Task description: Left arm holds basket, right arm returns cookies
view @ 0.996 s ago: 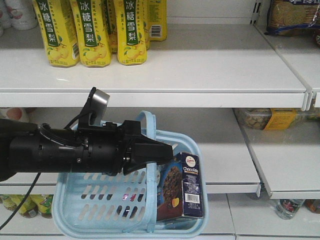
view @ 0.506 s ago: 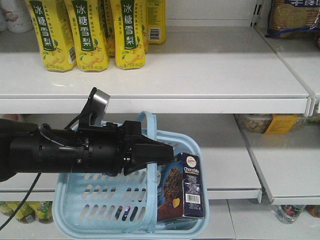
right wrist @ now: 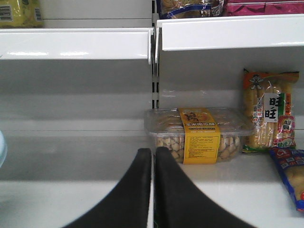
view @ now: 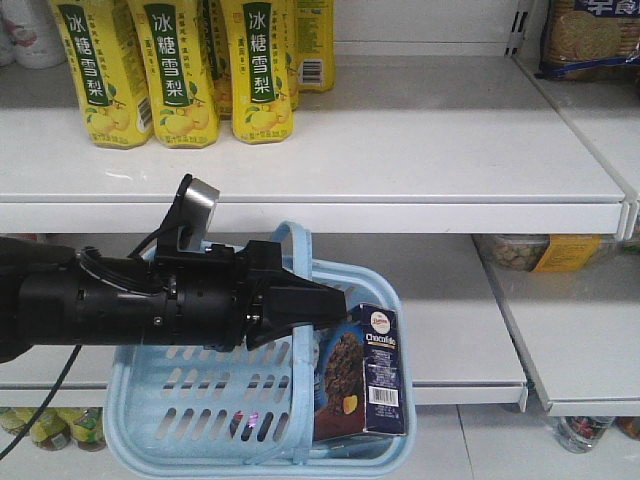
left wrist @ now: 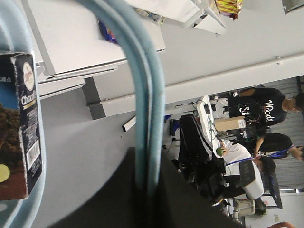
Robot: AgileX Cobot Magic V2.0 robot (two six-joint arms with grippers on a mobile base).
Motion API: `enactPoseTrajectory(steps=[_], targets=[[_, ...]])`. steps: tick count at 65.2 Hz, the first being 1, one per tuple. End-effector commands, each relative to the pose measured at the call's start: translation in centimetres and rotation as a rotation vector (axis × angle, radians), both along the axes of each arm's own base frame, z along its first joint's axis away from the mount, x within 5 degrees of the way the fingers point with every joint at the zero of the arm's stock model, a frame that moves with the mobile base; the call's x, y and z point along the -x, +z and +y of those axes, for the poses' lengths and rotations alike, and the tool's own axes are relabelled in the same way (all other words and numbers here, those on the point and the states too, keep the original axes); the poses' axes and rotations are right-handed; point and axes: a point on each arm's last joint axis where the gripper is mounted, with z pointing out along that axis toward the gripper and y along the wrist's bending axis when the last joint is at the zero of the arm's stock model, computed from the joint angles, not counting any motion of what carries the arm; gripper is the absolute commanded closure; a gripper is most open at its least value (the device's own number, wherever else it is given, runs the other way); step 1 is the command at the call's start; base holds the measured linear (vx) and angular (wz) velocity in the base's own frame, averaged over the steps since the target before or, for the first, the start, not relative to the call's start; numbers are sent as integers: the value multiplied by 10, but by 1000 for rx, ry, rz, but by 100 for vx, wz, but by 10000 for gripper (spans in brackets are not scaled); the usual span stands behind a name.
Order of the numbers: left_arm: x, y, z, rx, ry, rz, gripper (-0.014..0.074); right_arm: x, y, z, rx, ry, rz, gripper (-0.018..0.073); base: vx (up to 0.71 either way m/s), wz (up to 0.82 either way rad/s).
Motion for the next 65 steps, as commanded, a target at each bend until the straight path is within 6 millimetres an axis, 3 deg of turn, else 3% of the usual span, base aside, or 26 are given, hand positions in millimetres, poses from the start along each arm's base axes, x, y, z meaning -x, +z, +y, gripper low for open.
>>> enactPoseTrajectory(steps=[1, 41, 53, 65], targets=[[5, 31, -2, 146, -14, -37, 599, 0, 1, 0, 18, -6, -67, 570, 0, 0], [5, 31, -2, 146, -14, -37, 599, 0, 3, -1, 19, -7, -82, 570, 0, 0], [5, 31, -2, 146, -14, -37, 599, 3, 21, -2, -21, -16, -278, 570, 0, 0], [5, 31, -2, 146, -14, -37, 599, 7, 46, -1, -34, -11, -315, 570, 0, 0]])
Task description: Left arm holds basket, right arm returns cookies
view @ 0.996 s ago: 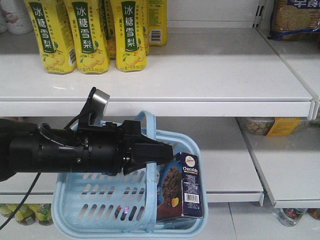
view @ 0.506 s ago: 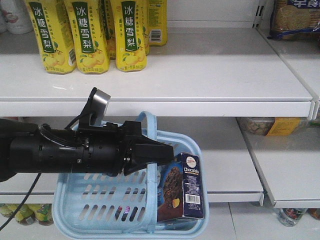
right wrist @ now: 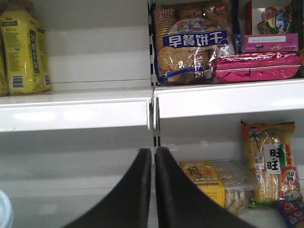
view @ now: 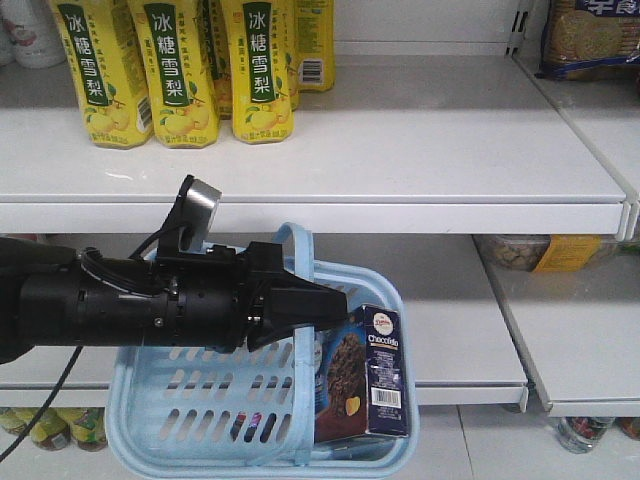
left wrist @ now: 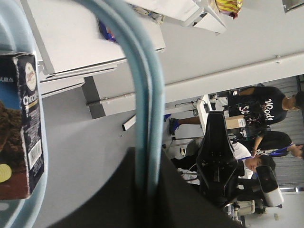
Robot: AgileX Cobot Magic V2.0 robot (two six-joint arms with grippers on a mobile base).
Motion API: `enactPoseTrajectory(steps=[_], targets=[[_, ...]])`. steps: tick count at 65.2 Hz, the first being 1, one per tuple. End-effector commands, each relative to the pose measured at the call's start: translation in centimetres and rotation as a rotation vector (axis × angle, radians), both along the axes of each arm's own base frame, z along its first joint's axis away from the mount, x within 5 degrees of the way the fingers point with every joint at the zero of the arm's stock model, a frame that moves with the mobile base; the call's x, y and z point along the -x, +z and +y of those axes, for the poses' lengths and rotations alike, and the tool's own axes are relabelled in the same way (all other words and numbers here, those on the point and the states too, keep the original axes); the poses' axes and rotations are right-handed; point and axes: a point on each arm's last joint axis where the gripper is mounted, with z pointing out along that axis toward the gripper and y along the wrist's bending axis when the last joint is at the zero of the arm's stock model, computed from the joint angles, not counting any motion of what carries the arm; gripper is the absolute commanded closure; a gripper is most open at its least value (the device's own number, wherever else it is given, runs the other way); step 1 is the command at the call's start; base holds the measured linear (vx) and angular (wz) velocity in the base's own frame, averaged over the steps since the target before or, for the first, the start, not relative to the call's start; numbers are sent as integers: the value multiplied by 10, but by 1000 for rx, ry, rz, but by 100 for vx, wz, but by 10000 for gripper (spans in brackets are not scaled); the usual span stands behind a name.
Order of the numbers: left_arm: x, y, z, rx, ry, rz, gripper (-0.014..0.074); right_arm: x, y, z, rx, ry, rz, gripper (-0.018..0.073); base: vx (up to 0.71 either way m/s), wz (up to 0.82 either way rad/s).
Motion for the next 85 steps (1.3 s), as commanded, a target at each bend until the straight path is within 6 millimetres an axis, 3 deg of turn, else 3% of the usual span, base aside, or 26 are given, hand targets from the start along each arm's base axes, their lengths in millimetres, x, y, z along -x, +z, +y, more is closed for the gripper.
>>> enactPoseTrajectory(steps=[1, 15, 22, 37, 55, 63, 85], targets=[[5, 31, -2, 146, -14, -37, 599, 4, 30, 0, 8, -5, -106, 570, 0, 0], [5, 31, -2, 146, -14, -37, 599, -14, 74, 1, 7, 6, 68, 570, 0, 0], [5, 31, -2, 146, -14, -37, 599, -27, 85, 1, 6, 10, 156, 570, 0, 0], [5, 31, -2, 146, -14, -37, 599, -48, 81, 0, -10, 10, 241, 570, 0, 0], [5, 31, -2, 146, -14, -37, 599, -57, 75, 0, -31, 11, 294, 546, 0, 0], [5, 31, -2, 146, -14, -37, 599, -57, 75, 0, -31, 11, 291, 488, 0, 0], [5, 31, -2, 146, -14, -37, 599, -57, 75, 1, -80, 16, 295, 214, 0, 0]])
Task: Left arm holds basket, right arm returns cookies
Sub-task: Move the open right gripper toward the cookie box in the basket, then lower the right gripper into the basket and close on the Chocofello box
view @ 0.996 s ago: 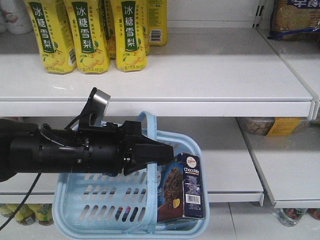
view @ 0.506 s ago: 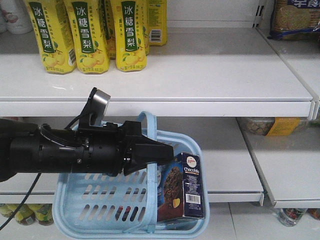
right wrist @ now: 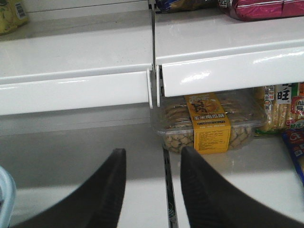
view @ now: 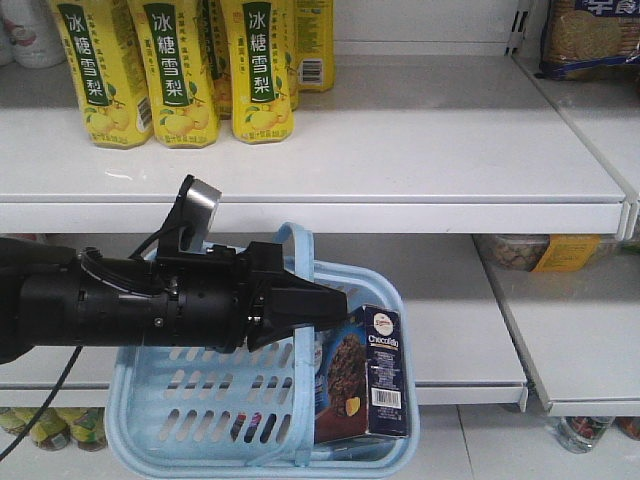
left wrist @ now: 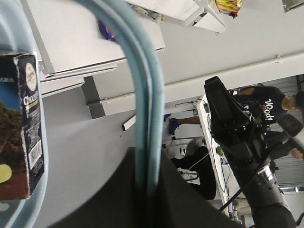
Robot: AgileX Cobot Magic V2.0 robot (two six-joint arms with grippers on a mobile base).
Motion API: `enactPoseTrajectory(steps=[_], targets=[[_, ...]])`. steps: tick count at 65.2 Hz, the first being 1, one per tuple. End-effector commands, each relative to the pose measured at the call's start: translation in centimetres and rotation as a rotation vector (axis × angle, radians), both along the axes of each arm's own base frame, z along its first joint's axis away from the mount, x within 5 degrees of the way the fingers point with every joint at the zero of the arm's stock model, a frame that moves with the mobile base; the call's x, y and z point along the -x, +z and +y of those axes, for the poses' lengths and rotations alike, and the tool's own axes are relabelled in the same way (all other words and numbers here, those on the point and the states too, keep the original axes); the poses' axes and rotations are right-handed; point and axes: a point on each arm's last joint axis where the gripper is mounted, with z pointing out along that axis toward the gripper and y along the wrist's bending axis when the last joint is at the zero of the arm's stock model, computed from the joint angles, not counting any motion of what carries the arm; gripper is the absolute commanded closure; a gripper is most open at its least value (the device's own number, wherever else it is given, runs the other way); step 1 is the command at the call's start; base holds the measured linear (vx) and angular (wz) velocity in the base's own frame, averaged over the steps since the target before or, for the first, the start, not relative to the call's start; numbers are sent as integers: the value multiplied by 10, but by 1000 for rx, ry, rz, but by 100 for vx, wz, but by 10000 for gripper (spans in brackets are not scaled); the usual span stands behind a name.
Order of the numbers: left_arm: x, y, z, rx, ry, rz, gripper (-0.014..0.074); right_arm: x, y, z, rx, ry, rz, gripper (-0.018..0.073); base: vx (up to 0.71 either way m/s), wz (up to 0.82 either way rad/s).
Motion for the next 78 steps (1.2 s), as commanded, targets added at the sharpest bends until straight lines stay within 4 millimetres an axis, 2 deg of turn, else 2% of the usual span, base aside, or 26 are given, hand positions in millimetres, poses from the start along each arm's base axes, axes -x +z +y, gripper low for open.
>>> enactPoseTrajectory(steps=[1, 13, 22, 30, 36, 47, 56, 66, 78], targets=[[5, 31, -2, 146, -14, -37, 599, -3, 18, -1, -22, -10, -102, 205, 0, 0], [5, 31, -2, 146, -14, -37, 599, -3, 16, 0, -41, -10, -85, 125, 0, 0], [5, 31, -2, 146, -14, -37, 599, -2, 16, 1, -103, -9, -55, 118, 0, 0], [5, 31, -2, 146, -14, -37, 599, -4, 26, 6, -170, 24, -5, 118, 0, 0], [5, 31, -2, 146, -14, -37, 599, -10, 40, 16, -228, 97, 39, 118, 0, 0], [5, 31, -2, 146, -14, -37, 599, -34, 52, 40, -282, 242, 157, 118, 0, 0], [5, 31, -2, 146, -14, -37, 599, -57, 48, 66, -335, 343, 275, 118, 0, 0], [5, 31, -2, 146, -14, -37, 599, -78, 41, 99, -311, 477, 416, 95, 0, 0], [5, 31, -2, 146, -14, -37, 599, -95, 28, 116, -300, 531, 529, 28, 0, 0]])
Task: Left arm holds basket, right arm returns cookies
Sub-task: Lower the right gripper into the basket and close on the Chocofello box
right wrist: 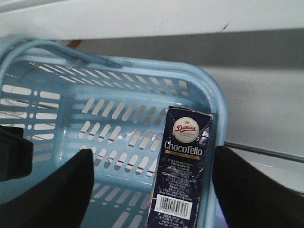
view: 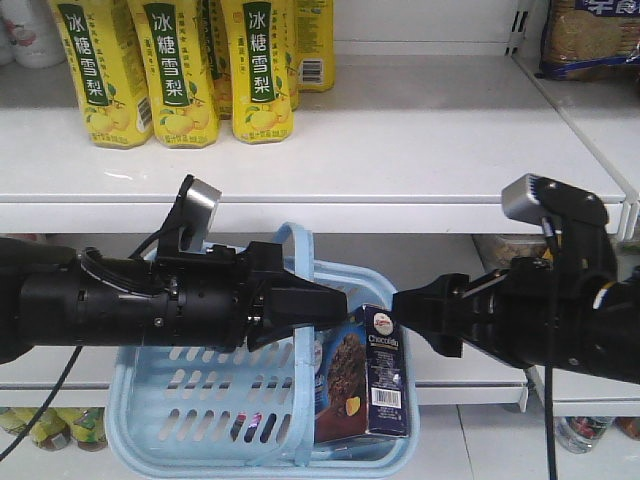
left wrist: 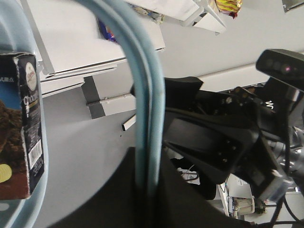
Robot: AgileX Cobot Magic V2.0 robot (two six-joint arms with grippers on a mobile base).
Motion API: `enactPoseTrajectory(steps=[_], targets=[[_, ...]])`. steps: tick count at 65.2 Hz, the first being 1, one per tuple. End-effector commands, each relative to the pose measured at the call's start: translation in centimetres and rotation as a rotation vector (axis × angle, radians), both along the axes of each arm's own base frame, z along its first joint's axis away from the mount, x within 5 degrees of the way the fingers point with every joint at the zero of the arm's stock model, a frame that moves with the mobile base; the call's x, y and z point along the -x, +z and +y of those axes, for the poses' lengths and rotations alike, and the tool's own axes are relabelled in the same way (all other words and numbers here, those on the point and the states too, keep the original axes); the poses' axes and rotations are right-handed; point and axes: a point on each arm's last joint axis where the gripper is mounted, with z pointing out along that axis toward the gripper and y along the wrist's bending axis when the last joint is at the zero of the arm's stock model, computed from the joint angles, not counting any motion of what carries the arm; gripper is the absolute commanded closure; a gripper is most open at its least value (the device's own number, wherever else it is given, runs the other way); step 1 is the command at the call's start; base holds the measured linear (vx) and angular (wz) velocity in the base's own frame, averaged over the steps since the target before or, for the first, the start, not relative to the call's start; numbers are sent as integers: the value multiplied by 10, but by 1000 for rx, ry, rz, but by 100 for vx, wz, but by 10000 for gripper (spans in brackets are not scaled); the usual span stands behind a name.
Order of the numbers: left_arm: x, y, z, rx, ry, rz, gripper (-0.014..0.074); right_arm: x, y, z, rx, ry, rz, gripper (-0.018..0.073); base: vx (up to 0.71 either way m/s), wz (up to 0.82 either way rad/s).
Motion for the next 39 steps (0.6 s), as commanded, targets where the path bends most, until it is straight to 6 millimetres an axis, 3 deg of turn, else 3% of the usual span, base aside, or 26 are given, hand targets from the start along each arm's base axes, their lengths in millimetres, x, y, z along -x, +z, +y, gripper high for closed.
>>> enactPoseTrajectory(steps=[1, 19, 39], targets=[[5, 31, -2, 146, -14, -37, 599, -10, 9, 5, -21, 5, -33, 23, 0, 0], [5, 31, -2, 146, -14, -37, 599, -19, -15, 14, 12, 50, 91, -18, 0, 0], [5, 31, -2, 146, -14, -37, 599, -26, -26, 22, -19, 92, 123, -18, 0, 0]])
